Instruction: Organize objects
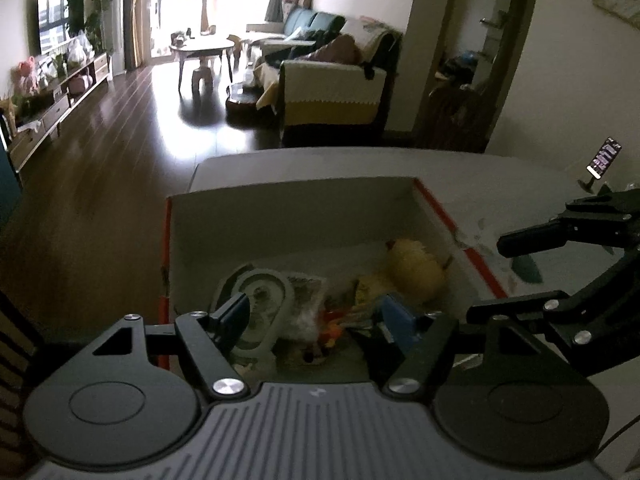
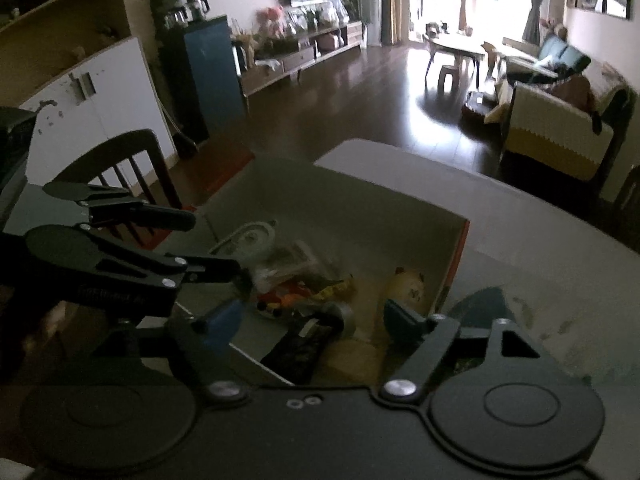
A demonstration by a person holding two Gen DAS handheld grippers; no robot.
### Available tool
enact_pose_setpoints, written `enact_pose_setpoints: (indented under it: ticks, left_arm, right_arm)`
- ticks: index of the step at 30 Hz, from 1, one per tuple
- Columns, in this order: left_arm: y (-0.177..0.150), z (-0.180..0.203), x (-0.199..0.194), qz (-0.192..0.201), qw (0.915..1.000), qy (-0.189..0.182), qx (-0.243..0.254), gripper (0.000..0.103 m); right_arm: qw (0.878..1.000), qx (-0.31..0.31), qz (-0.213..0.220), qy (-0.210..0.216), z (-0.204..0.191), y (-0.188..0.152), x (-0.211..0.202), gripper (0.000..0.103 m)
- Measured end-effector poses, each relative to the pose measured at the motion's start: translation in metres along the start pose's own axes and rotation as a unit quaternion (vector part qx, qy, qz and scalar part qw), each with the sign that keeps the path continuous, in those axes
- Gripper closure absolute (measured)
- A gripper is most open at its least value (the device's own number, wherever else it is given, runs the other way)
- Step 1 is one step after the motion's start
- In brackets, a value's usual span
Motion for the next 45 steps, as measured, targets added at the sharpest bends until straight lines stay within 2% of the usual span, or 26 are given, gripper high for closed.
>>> enact_pose_setpoints:
  ticks: [3,5,7,17,19,33,41,45]
  left_arm:
    - [-0.001,0.007,-0.007,0.008,1.0,-0.002,0.002,0.029]
    - [-0.001,0.01,-0.012,0.015,0.9999,-0.002,-0.002,0.024]
    - [-0.003,0.012,-0.016,0.02,0.9998,-0.003,-0.004,0.02]
    - [-0.015,0.028,-0.029,0.031,0.9994,0.011,0.008,0.014]
    - [-0.017,0.033,-0.032,0.035,0.9992,0.014,0.011,0.0]
    - [-0.035,0.051,-0.048,0.06,0.9965,0.057,0.008,0.0]
    - [-0.042,0.059,-0.059,0.077,0.9924,0.096,0.005,0.0]
    - [-0.043,0.061,-0.063,0.079,0.9932,0.085,0.0,0.0]
  right_arm:
    - [1.0,0.002,0.017,0.005,-0.001,-0.003,-0.012,0.012]
    - [1.0,0.004,0.028,0.01,-0.002,-0.005,-0.019,0.01]
    - [0.999,0.004,0.039,0.009,-0.004,-0.008,-0.025,0.003]
    - [0.996,0.002,0.09,0.003,-0.005,-0.022,-0.047,0.001]
    - [0.996,-0.003,0.094,-0.001,-0.006,-0.025,-0.048,0.001]
    - [0.993,0.029,0.112,-0.012,-0.001,-0.046,-0.06,0.001]
    - [0.993,0.024,0.116,-0.013,-0.008,-0.055,-0.065,0.001]
    - [0.993,0.025,0.115,-0.012,-0.008,-0.06,-0.067,0.001]
Point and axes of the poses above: each gripper's, at about its wrist camera, not at the fingertips, and x roughly the way its jaws point, z to its right, y to its top, the point moved 2 cm from there along x, roughly the way its jaws point, and after that the axes turned 10 degrees about -y, right-handed, at the moved point
